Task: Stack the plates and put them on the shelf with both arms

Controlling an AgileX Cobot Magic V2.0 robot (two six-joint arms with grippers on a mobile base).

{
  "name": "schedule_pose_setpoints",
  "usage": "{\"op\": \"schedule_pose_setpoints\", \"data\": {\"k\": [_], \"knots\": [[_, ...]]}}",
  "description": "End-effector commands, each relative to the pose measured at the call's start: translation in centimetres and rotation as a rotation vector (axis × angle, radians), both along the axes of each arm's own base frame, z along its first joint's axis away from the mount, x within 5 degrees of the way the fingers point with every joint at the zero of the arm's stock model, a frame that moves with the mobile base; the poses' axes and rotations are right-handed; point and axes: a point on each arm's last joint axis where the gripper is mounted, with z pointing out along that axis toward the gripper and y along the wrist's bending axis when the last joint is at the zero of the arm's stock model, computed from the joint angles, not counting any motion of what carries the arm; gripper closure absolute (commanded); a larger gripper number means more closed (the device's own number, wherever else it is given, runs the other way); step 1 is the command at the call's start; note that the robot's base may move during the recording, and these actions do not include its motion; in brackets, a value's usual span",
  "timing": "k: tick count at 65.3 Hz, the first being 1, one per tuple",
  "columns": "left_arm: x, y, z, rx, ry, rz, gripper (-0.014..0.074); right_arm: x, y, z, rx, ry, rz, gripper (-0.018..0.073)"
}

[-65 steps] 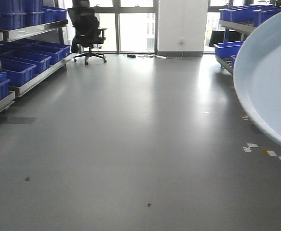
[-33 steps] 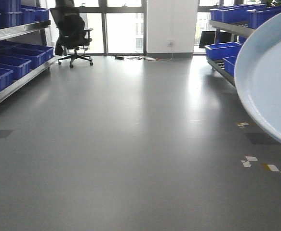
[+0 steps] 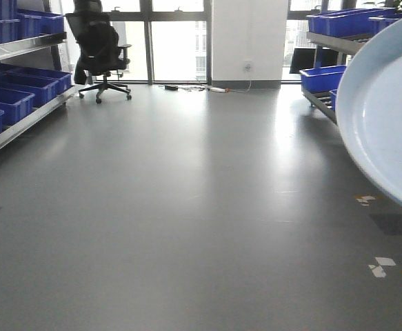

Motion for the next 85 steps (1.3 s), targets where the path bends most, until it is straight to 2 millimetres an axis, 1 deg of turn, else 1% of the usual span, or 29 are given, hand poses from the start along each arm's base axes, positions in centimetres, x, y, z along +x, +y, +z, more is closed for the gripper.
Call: {"op": "schedule_pose_setpoints", "data": {"k": [1,85], "knots": [[0.45,-0.08,1.56,-0.009,-0.097,-0.006,0.0513,0.31,0.03,1.77,0.006,-0.117,0.002,0.0534],[0.45,-0.08,1.56,-0.009,-0.097,-0.006,0.0513,0.31,0.03,1.77,0.006,-0.117,0.002,0.0534]]}}
